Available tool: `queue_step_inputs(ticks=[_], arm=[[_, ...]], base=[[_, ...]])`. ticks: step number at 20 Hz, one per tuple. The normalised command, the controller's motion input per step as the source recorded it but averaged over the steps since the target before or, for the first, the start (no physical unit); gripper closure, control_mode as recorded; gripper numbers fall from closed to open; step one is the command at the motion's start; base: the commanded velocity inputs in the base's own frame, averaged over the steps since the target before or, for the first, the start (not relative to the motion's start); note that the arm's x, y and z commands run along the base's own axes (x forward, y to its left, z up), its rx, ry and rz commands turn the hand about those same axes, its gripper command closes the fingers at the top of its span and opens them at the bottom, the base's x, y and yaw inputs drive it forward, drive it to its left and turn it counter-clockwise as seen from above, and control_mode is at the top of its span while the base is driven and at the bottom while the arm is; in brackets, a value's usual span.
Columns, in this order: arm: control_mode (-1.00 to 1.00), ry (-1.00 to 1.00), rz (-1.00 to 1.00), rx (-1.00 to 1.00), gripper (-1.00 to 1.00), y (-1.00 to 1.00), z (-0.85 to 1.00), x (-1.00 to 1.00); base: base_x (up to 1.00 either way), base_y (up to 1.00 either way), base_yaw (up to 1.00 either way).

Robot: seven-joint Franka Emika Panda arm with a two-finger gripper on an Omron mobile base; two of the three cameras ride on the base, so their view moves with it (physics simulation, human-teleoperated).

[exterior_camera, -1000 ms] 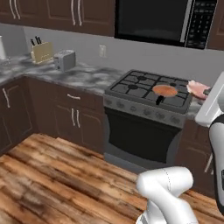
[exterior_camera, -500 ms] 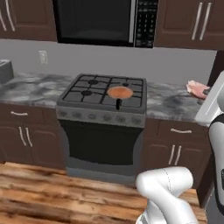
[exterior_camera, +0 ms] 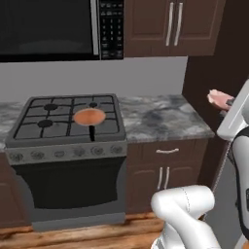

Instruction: Retrieve the steak from the fridge and place it on the saucepan with marinade on the stove.

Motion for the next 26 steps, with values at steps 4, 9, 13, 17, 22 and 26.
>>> queue_step_inputs(ticks=[4, 9, 13, 17, 22, 26], arm=[[1.00, 0.00, 0.00, 0.00, 1.00, 0.00, 0.00, 0.00], [1.00, 0.00, 0.00, 0.00, 1.00, 0.00, 0.00, 0.00], [1.00, 0.00, 0.00, 0.00, 1.00, 0.00, 0.00, 0.00], [1.00, 0.00, 0.00, 0.00, 1.00, 0.00, 0.00, 0.00], [1.00, 0.00, 0.00, 0.00, 1.00, 0.00, 0.00, 0.00], [1.00, 0.00, 0.00, 0.00, 1.00, 0.00, 0.00, 0.00]], base=[[0.28, 0.57, -0.24], [0.04, 0.95, -0.06], [0.02, 0.95, -0.02], [0.13, 0.84, -0.02], [0.36, 0.54, -0.05], [0.63, 0.17, -0.07]])
